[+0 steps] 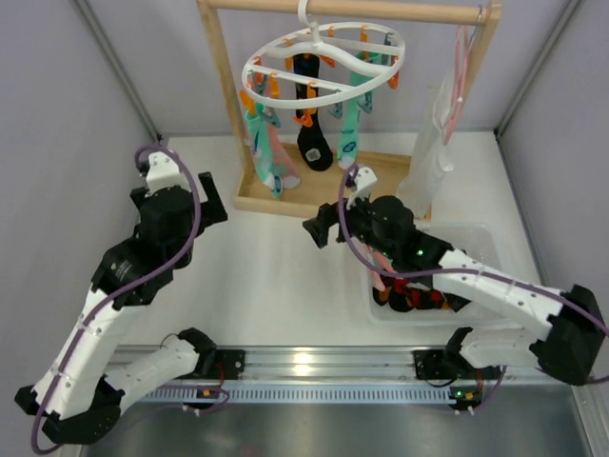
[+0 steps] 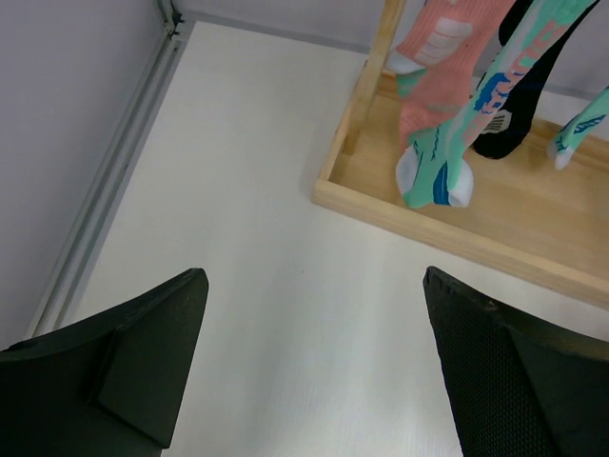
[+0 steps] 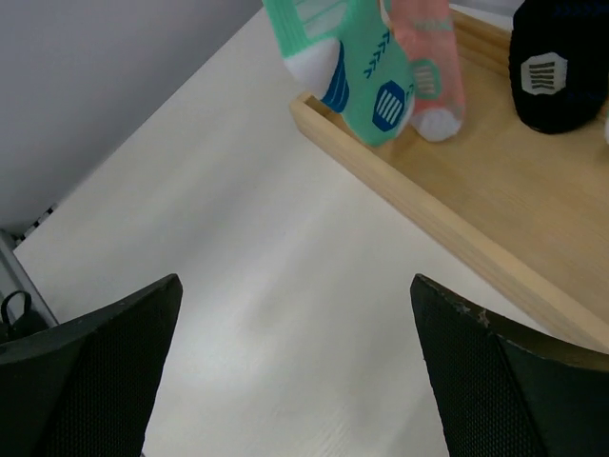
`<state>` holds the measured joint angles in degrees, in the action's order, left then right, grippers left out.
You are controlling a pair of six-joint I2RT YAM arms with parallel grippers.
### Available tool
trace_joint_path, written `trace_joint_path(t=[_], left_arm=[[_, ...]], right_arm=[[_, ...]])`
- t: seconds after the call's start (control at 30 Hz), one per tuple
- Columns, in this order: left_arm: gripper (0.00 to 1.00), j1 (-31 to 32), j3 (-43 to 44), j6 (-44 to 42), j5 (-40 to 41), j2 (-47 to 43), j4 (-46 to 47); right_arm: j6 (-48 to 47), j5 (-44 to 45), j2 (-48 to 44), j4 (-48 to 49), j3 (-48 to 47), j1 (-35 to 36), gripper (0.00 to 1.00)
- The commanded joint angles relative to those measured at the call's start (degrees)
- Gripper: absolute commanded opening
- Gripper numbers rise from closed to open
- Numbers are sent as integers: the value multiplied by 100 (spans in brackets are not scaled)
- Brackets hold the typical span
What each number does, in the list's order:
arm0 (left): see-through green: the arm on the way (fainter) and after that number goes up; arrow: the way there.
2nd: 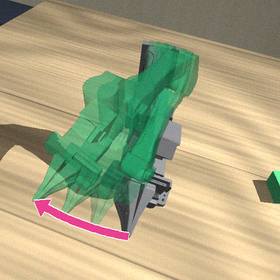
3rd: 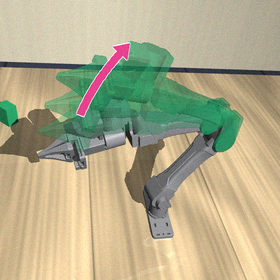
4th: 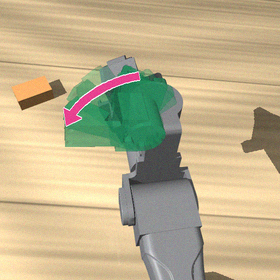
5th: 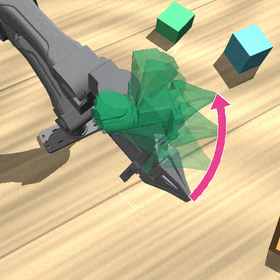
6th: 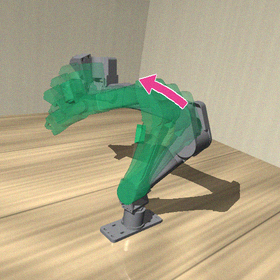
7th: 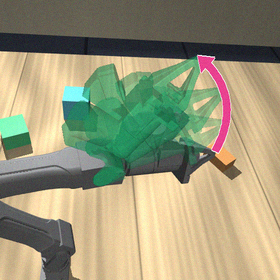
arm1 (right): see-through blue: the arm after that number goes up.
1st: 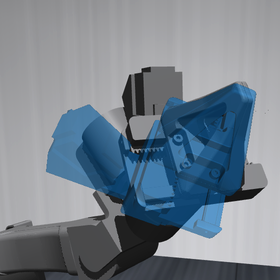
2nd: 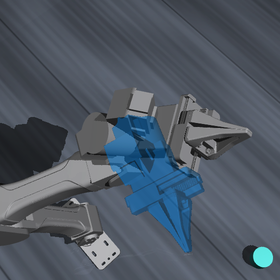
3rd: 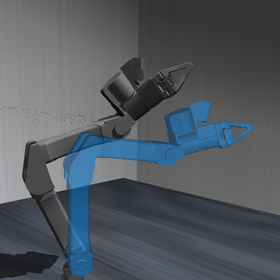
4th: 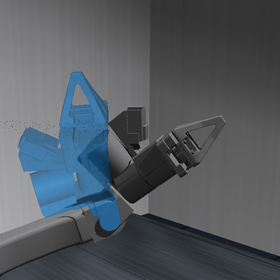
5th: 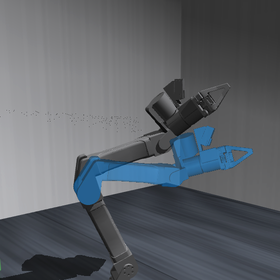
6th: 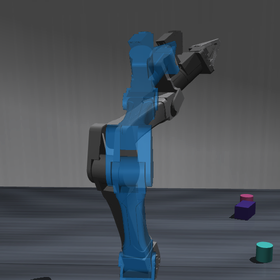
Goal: Remove the socks clipped to the hanger
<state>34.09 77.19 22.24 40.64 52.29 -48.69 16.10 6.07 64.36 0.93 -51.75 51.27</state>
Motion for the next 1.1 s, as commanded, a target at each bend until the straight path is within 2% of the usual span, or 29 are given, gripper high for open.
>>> trace_joint_path(t=[0.0,0.13,0.23,0.33,0.63,0.73,0.77,0.83,0.87,0.9,0.93,1.07], left_arm=[[98,-25,-405,-114,381,-385,8],[98,-34,-950,166,559,-824,35],[98,-34,-1424,543,585,-1115,113],[98,-34,-1793,562,681,-1300,219],[98,-25,-1979,606,296,-1301,351],[98,-34,-2006,615,199,-1213,377],[98,-25,-2023,615,164,-1187,386],[98,-34,-2032,606,146,-1169,421],[98,-34,-2041,606,128,-1160,430],[98,-25,-2050,597,111,-1160,456],[98,-25,-2059,589,102,-1151,474],[98,-25,-1918,571,5,-1090,483]], right_arm=[[-27,-54,978,1944,-554,50,99],[-334,17,2129,2298,-1370,68,99],[-651,219,3043,2140,-2178,77,99],[-932,343,3765,2069,-2812,76,99],[-1205,193,5252,2175,-4017,94,92],[-1398,429,5596,2288,-4308,85,67],[-1408,648,5640,2506,-4309,85,51],[-1451,712,5562,2780,-4116,68,32],[-1443,712,5500,3112,-3994,76,15],[-1451,721,5334,3263,-3740,85,6],[-1417,729,5246,3404,-3607,94,0],[-1206,440,4543,3905,-2702,112,0]])
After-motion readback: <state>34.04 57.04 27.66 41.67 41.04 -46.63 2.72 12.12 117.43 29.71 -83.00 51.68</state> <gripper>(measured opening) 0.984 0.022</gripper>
